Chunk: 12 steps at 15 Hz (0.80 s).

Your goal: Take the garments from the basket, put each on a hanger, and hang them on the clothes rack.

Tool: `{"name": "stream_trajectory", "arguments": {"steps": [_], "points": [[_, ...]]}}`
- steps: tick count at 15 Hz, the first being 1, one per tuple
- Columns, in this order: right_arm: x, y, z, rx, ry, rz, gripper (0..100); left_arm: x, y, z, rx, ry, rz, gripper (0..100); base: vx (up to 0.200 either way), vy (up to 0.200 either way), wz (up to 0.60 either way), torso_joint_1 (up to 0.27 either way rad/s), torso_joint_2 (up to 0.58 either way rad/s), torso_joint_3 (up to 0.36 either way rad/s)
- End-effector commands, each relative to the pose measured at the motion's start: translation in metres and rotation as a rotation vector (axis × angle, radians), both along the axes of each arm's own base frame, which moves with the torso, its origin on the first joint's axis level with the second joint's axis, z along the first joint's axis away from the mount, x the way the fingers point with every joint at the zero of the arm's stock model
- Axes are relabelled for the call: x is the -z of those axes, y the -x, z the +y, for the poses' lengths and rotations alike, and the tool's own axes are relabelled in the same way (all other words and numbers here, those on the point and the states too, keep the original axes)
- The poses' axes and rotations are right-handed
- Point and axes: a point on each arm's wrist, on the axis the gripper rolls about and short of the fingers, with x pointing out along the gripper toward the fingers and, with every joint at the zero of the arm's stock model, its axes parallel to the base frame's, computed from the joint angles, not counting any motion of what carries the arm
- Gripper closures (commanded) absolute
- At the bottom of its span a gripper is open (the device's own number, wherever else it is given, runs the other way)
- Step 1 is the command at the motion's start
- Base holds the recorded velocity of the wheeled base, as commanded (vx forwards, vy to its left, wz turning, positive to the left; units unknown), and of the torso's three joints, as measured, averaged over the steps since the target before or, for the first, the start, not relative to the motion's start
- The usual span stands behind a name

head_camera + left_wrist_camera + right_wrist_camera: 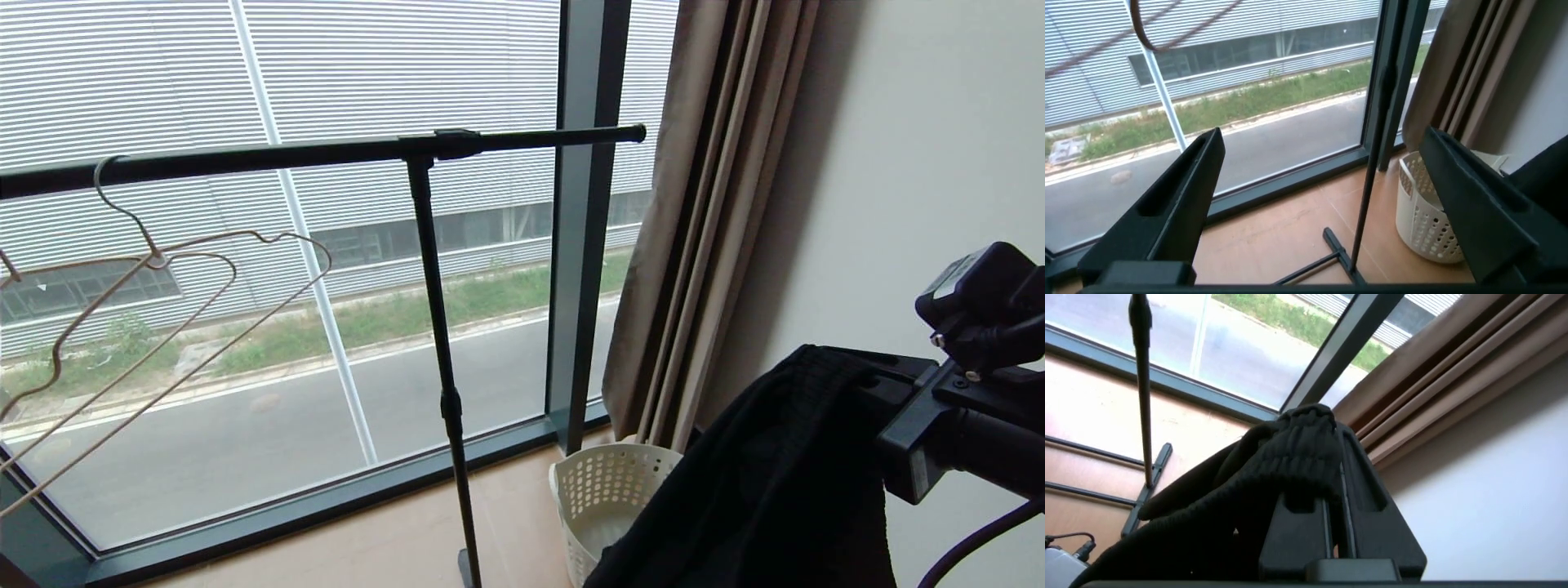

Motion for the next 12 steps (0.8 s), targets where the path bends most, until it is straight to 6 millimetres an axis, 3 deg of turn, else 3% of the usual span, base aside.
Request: {"name": "stream_trajectory", "arguments": {"steps": [1, 12], "points": [[0.0012, -0.0001, 0.0002, 0.0, 0.003, 0.003, 100, 0.0001, 0.0, 0.0, -0.002, 0.0, 0.0, 0, 0.0, 0.0, 0.0, 0.222, -0.54, -0.276], [0.0044, 0.0007, -0.0005, 0.0, 0.001, -0.005, 100, 0.0001, 0.0, 0.0, 0.0, -0.006, 0.0, 0, 0.0, 0.0, 0.0, 0.227, -0.53, -0.289]]}}
